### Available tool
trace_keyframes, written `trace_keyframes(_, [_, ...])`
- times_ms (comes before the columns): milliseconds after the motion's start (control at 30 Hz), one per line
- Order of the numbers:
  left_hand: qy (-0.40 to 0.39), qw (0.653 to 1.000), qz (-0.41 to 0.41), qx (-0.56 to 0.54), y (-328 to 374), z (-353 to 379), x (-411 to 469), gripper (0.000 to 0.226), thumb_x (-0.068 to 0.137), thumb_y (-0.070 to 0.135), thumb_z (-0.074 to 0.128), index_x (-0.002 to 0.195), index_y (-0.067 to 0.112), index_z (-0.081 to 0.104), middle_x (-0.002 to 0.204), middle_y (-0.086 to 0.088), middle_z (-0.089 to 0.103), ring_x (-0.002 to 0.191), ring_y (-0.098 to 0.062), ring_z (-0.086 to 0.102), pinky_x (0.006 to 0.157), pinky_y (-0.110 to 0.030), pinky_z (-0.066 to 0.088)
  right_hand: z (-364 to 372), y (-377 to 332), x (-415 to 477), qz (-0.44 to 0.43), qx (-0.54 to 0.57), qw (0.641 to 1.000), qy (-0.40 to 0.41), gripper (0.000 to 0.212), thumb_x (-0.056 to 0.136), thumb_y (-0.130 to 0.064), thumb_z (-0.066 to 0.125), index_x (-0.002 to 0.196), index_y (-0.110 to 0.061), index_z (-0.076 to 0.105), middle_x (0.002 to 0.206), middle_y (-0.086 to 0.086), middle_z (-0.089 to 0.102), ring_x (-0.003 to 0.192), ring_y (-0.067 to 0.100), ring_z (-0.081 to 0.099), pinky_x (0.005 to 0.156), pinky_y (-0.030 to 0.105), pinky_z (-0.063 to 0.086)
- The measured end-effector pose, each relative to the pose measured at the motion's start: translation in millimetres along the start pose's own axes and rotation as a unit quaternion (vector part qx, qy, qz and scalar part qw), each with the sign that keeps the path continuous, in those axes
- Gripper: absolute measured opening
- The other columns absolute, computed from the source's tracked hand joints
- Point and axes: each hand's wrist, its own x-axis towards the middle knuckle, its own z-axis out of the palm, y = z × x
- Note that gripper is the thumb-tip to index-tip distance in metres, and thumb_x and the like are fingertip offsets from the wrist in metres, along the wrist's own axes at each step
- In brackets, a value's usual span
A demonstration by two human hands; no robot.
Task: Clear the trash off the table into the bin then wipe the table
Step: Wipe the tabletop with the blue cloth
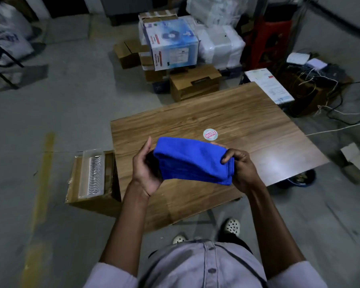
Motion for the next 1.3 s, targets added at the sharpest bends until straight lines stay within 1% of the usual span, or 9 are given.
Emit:
trace_keyframes(133, [-0.006,0.998,-0.027,0.063,1,2,3,0.08,0.089,0.07,0.05,0.133,0.004,0.061,0.133,-0.017,0.065,0.124,-0.032,0.062,0.103,-0.043,0.047,-15,3,3,-0.034,-0.126,0.991,-0.014,0.067,0.064,0.036,0.035,0.055,-0.019,0.073,0.129,0.015,0.066,0.128,0.033,0.059,0.102,0.042,0.048])
trace_keyframes(267, [0.029,0.972,0.029,0.233,3,1,15,0.059,0.073,0.018,0.083,0.127,0.005,0.062,0.121,-0.013,0.072,0.109,-0.031,0.066,0.094,-0.043,0.052,-33,4,15,-0.041,-0.236,0.97,-0.041,0.068,0.066,0.035,0.036,0.062,-0.018,0.077,0.132,0.012,0.066,0.131,0.028,0.057,0.107,0.045,0.046])
trace_keyframes(400, [0.079,0.931,0.08,0.348,7,6,26,0.053,0.069,-0.003,0.071,0.119,0.01,0.061,0.11,-0.013,0.069,0.097,-0.025,0.065,0.081,-0.035,0.055,-33,2,30,0.023,-0.248,0.968,0.017,0.05,0.069,0.016,0.038,0.063,-0.019,0.073,0.121,-0.001,0.072,0.116,0.012,0.066,0.084,0.018,0.05])
trace_keyframes(533, [0.162,0.814,0.177,0.528,8,8,28,0.045,0.075,0.004,0.068,0.112,0.028,0.062,0.112,-0.002,0.07,0.1,-0.018,0.066,0.091,-0.039,0.054,-5,0,49,0.169,-0.162,0.971,0.039,0.028,0.094,0.009,0.043,0.095,-0.007,0.066,0.105,0.009,0.073,0.083,0.017,0.07,0.075,0.033,0.052])
trace_keyframes(633, [0.208,0.689,0.269,0.64,-11,22,17,0.055,0.075,-0.001,0.064,0.122,0.026,0.064,0.113,-0.001,0.073,0.097,-0.023,0.068,0.085,-0.035,0.055,25,5,53,0.374,-0.04,0.926,-0.043,0.046,0.104,-0.047,0.046,0.12,-0.008,0.065,0.118,0.017,0.071,0.092,0.038,0.07,0.088,0.047,0.054])
trace_keyframes(800, [0.127,0.624,0.352,0.686,-71,28,-2,0.06,0.063,-0.006,0.062,0.118,0.017,0.071,0.117,0.0,0.074,0.116,-0.016,0.061,0.112,-0.033,0.035,50,30,63,0.375,0.044,0.922,-0.089,0.048,0.094,-0.047,0.063,0.124,-0.01,0.067,0.112,0.016,0.069,0.089,0.024,0.071,0.077,0.036,0.06])
trace_keyframes(1033, [0.138,0.78,0.33,0.513,-77,3,-33,0.047,0.068,-0.005,0.056,0.105,0.015,0.077,0.115,0.004,0.076,0.12,-0.009,0.065,0.12,-0.036,0.033,63,58,72,0.328,0.035,0.943,-0.048,0.05,0.086,-0.003,0.071,0.134,0.002,0.057,0.132,0.026,0.063,0.112,0.039,0.065,0.099,0.058,0.053])
trace_keyframes(1167, [0.321,0.816,0.359,0.32,-65,-9,-39,0.032,0.079,0.006,0.068,0.11,0.013,0.07,0.113,0.001,0.073,0.112,-0.01,0.066,0.099,-0.029,0.051,78,64,72,0.311,0.049,0.948,-0.053,0.048,0.085,0.0,0.072,0.132,-0.001,0.06,0.128,0.023,0.067,0.116,0.039,0.066,0.098,0.054,0.055])
trace_keyframes(1300, [0.321,0.936,0.099,0.103,-46,-39,-37,0.053,0.074,0.034,0.087,0.121,0.025,0.063,0.122,0.0,0.071,0.11,-0.013,0.069,0.083,-0.04,0.061,111,73,71,0.288,0.068,0.952,-0.073,0.044,0.086,0.003,0.067,0.13,-0.002,0.061,0.124,0.02,0.069,0.111,0.035,0.067,0.1,0.054,0.053])
